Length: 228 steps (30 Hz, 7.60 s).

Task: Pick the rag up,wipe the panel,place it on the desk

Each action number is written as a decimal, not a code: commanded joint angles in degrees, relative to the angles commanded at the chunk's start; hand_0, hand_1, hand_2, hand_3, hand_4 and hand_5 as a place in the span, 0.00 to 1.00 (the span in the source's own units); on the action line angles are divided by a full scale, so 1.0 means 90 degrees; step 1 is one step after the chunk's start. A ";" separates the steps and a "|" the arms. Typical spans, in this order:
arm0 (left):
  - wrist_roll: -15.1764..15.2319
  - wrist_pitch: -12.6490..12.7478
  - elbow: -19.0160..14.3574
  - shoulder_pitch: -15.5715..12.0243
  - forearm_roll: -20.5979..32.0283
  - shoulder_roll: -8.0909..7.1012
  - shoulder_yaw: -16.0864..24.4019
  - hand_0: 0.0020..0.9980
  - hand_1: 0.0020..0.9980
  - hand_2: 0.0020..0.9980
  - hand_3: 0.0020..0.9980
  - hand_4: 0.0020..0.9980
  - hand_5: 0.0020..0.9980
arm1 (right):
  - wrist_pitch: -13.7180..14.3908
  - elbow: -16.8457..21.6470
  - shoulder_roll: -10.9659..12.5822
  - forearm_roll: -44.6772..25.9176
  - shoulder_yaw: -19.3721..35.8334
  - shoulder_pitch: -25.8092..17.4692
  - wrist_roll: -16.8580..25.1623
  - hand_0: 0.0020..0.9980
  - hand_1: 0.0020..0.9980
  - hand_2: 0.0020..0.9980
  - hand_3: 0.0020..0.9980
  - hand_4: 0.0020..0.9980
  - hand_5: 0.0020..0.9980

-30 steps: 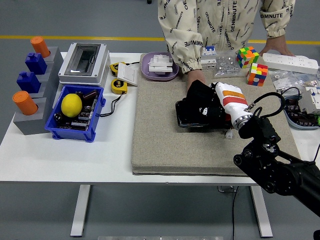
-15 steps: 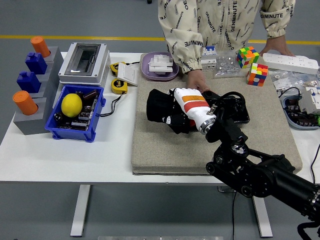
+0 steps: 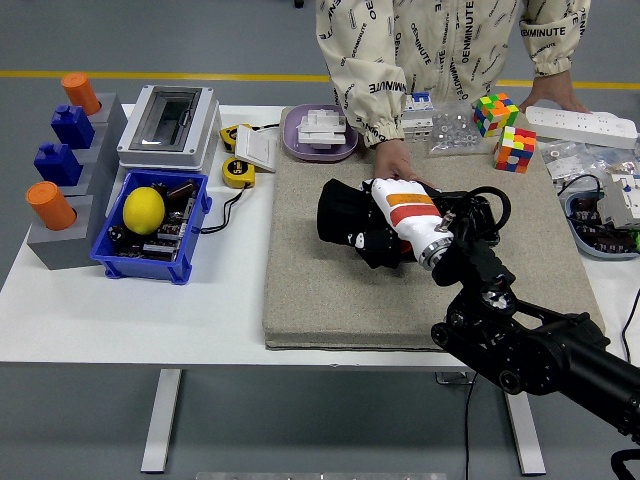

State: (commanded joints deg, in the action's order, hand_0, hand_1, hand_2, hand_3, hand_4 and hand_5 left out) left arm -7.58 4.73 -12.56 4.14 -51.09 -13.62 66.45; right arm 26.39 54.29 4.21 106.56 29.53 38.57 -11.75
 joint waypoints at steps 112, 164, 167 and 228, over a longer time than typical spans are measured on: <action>-0.0001 -0.0008 0.0010 -0.0028 -0.0054 -0.0006 0.0100 0.65 0.66 0.70 0.58 0.68 0.45 | -0.0080 0.0452 0.0179 0.0077 -0.1040 0.0607 -0.0095 0.37 0.46 0.51 0.53 0.88 0.23; 0.0003 -0.0010 -0.0010 -0.0089 -0.0115 0.0018 0.0228 0.65 0.66 0.70 0.58 0.68 0.45 | -0.0127 -0.0162 0.2012 0.0207 0.0055 -0.0107 -0.0119 0.37 0.46 0.51 0.53 0.88 0.24; 0.0002 -0.0012 -0.0009 -0.0097 -0.0115 0.0016 0.0219 0.65 0.66 0.70 0.58 0.68 0.45 | -0.0133 -0.0170 0.1864 0.0212 -0.0030 -0.0022 -0.0122 0.37 0.46 0.51 0.53 0.88 0.24; 0.0006 -0.0017 -0.0022 -0.0023 -0.0097 0.0001 0.0154 0.65 0.66 0.70 0.58 0.68 0.45 | -0.0225 0.0270 0.0397 0.0153 -0.0695 0.0579 -0.0188 0.37 0.46 0.51 0.53 0.88 0.24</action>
State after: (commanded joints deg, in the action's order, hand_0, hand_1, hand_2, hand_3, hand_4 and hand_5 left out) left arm -7.53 4.58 -12.75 3.93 -51.97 -13.61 67.83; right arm 24.37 56.72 7.78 107.94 23.27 43.79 -13.44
